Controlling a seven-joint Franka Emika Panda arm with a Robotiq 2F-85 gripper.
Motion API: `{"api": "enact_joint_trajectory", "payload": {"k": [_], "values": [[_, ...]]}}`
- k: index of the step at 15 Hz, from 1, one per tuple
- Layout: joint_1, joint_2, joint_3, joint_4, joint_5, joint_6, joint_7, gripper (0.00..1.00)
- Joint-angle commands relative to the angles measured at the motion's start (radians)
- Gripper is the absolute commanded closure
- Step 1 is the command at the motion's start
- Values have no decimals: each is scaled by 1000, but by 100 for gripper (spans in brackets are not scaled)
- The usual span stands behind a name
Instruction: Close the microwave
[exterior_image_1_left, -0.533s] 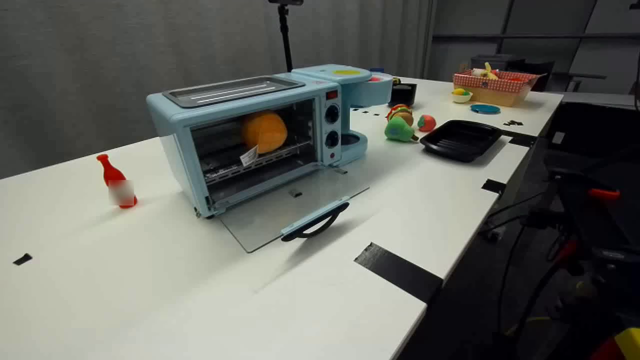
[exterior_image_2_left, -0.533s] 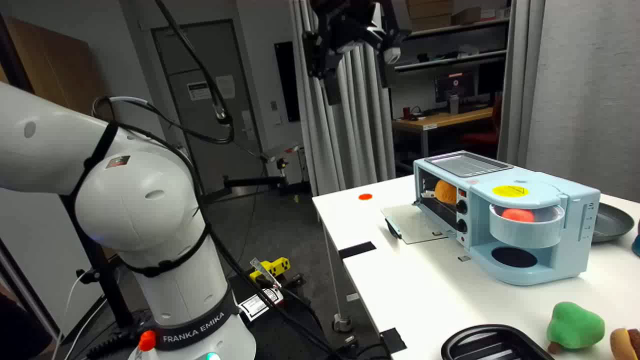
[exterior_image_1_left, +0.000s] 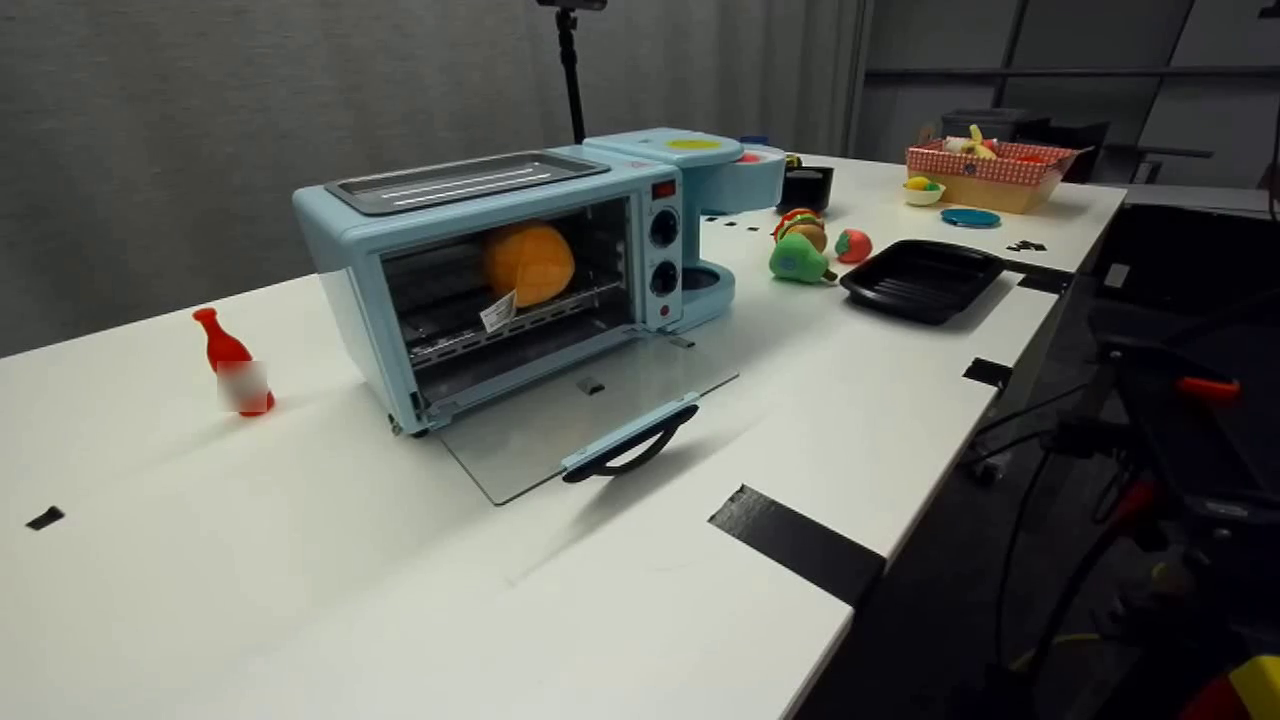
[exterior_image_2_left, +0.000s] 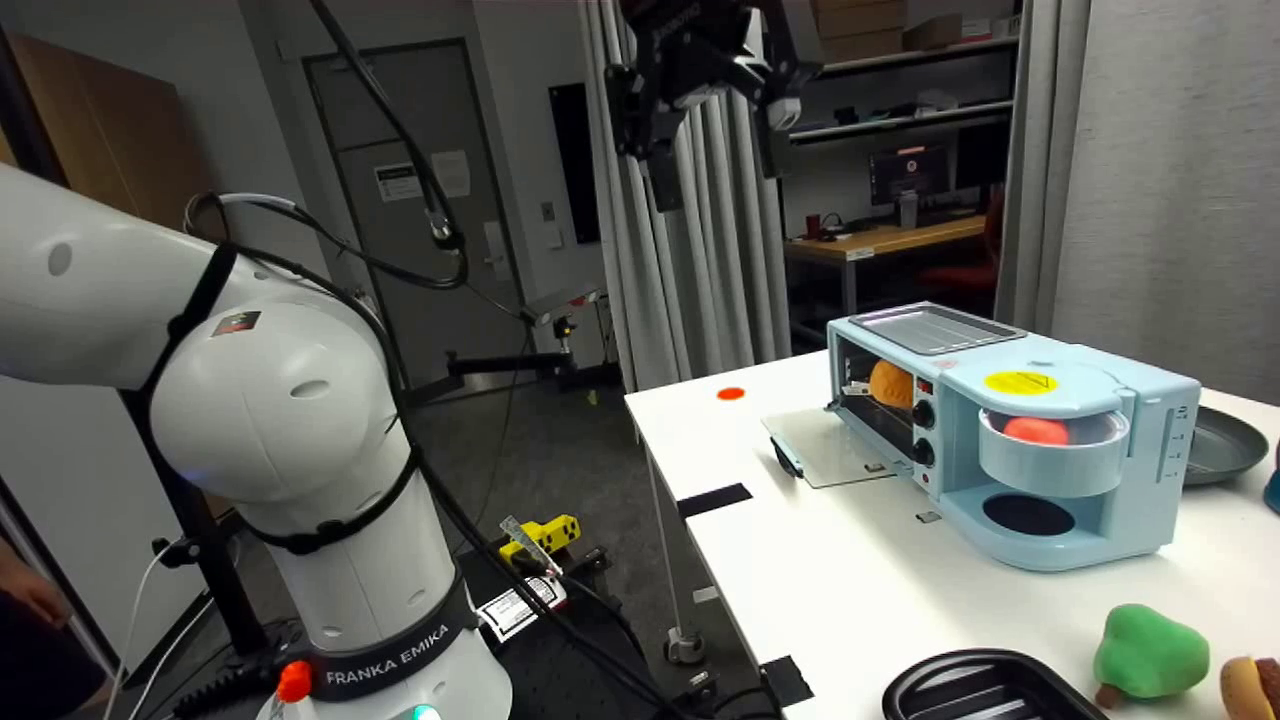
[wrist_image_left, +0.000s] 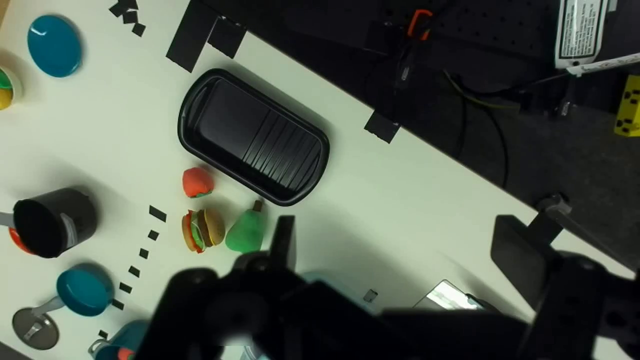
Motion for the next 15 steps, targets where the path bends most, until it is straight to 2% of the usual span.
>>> {"api": "enact_joint_trajectory", "payload": {"k": [1,15], "values": [[21,-2,-12,4,-10,-7,12,0],[52,2,-36,6,13,-18,-24,0]]}}
